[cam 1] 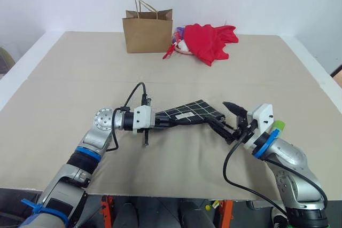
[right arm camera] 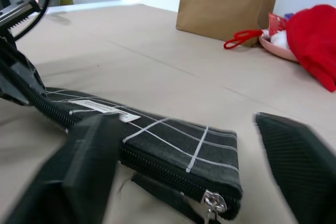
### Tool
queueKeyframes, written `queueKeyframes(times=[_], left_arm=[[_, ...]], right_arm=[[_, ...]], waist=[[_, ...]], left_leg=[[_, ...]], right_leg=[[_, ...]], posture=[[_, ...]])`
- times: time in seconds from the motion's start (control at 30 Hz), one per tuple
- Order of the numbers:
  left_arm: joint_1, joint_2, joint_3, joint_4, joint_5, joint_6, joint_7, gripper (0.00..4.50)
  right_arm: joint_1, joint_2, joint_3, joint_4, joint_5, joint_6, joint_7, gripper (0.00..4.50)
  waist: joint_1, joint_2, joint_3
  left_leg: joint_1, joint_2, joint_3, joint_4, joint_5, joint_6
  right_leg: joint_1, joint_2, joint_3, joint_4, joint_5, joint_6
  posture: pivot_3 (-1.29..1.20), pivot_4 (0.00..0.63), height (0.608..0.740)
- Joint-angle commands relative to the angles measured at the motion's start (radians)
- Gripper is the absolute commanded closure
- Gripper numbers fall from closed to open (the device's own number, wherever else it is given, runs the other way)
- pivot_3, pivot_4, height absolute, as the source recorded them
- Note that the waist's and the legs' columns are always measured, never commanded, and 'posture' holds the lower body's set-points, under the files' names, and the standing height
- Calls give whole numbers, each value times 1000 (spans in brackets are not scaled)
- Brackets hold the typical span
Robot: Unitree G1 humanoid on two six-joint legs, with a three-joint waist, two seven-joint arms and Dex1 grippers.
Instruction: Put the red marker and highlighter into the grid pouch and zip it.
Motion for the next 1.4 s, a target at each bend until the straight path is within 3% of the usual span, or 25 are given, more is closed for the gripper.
queueKeyframes(times=[0.03, 0.23, 0.47, 0.77, 1.4], left_arm=[[-3, 17, 49, -92, -85, 140, -30, 4500], [-11, 37, 78, -109, -101, 239, -74, 4500], [-22, 32, 104, -105, -100, 273, -86, 4500], [-21, 23, 116, -127, -103, 306, -94, 4500], [-19, 20, 120, -132, -100, 312, -95, 4500]], right_arm=[[16, -32, -15, -79, -5, -107, 55, 56], [106, -120, -32, -78, -88, -297, 148, 56], [172, -146, -105, -23, -86, -378, 156, 56], [127, -136, -37, -5, -154, -417, 132, 56], [125, -141, -30, 1, -155, -424, 123, 56]], waist=[[0, 1, 1], [3, 1, 1], [3, 1, 1], [3, 1, 1], [6, 1, 1]], left_leg=[[0, 0, 0, 0, 0, 0], [0, 0, -2, 0, 0, 0], [1, 0, -2, 1, 0, 0], [1, 0, -3, 1, 0, -1], [1, 0, -7, 1, 0, -1]], right_leg=[[0, 0, 0, 0, 0, 0], [1, 0, -2, 0, -1, 0], [2, 0, -3, 0, 0, -1], [2, 0, -3, 0, 0, -1], [4, 0, -8, 0, 0, -2]], posture=[[0, 150, 740], [0, 150, 740], [0, 150, 740], [0, 150, 740], [0, 150, 740]])
